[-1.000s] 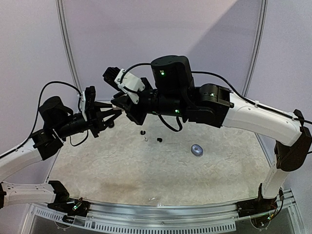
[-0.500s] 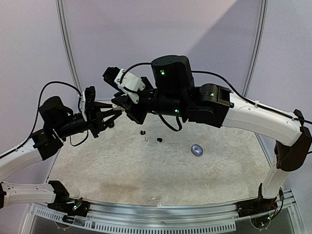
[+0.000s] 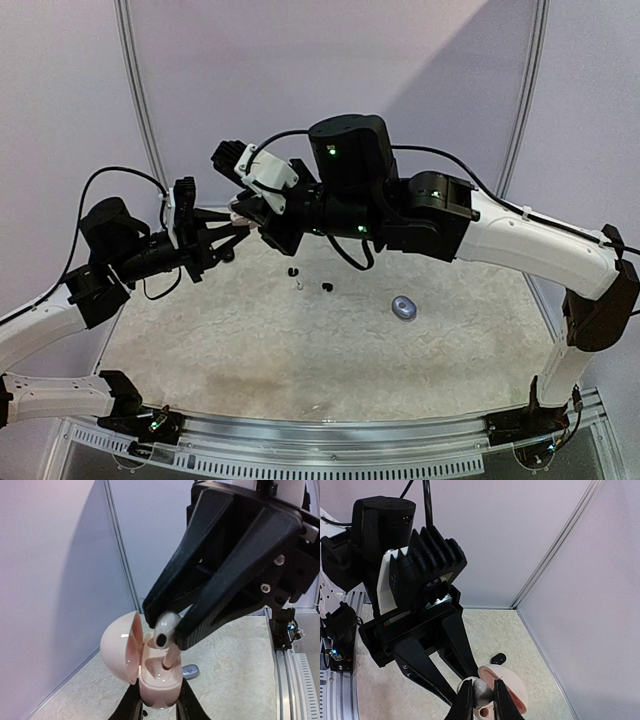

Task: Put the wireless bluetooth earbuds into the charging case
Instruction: Insert the left earbud into the left side groove of the charging case.

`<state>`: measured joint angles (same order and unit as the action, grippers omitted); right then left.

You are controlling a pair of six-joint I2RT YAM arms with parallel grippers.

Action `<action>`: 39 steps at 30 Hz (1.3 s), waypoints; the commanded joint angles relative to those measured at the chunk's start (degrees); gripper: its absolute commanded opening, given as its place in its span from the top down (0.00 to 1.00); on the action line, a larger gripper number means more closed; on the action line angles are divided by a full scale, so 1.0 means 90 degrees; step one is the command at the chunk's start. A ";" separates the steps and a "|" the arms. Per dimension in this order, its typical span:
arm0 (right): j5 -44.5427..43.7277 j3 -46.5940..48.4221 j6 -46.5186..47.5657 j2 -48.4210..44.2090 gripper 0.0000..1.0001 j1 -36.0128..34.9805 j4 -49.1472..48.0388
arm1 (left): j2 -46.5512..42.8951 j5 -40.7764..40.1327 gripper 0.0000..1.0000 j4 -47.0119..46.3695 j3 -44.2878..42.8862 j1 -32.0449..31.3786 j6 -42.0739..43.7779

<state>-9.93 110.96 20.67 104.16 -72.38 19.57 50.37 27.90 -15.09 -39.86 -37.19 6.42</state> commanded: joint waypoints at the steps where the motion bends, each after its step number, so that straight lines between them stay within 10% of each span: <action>1: 0.0251 0.0096 0.0045 0.0116 1.00 0.0034 0.0441 | -0.0060 0.0026 1.00 -0.0129 -0.0075 0.0070 0.0046; 16: 0.0533 0.0341 0.0159 0.0499 0.86 0.0073 0.0768 | -0.0064 0.0103 1.00 -0.0411 -0.0003 0.0070 0.0110; 39: 0.0772 0.1211 0.0894 0.0682 0.91 0.0099 0.1986 | -0.0087 0.0396 1.00 -0.0384 -0.0011 0.0068 0.1145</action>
<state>-5.13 121.25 27.20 108.12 -71.83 33.10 50.19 30.26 -14.31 -39.53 -36.84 15.33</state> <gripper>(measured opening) 0.117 0.203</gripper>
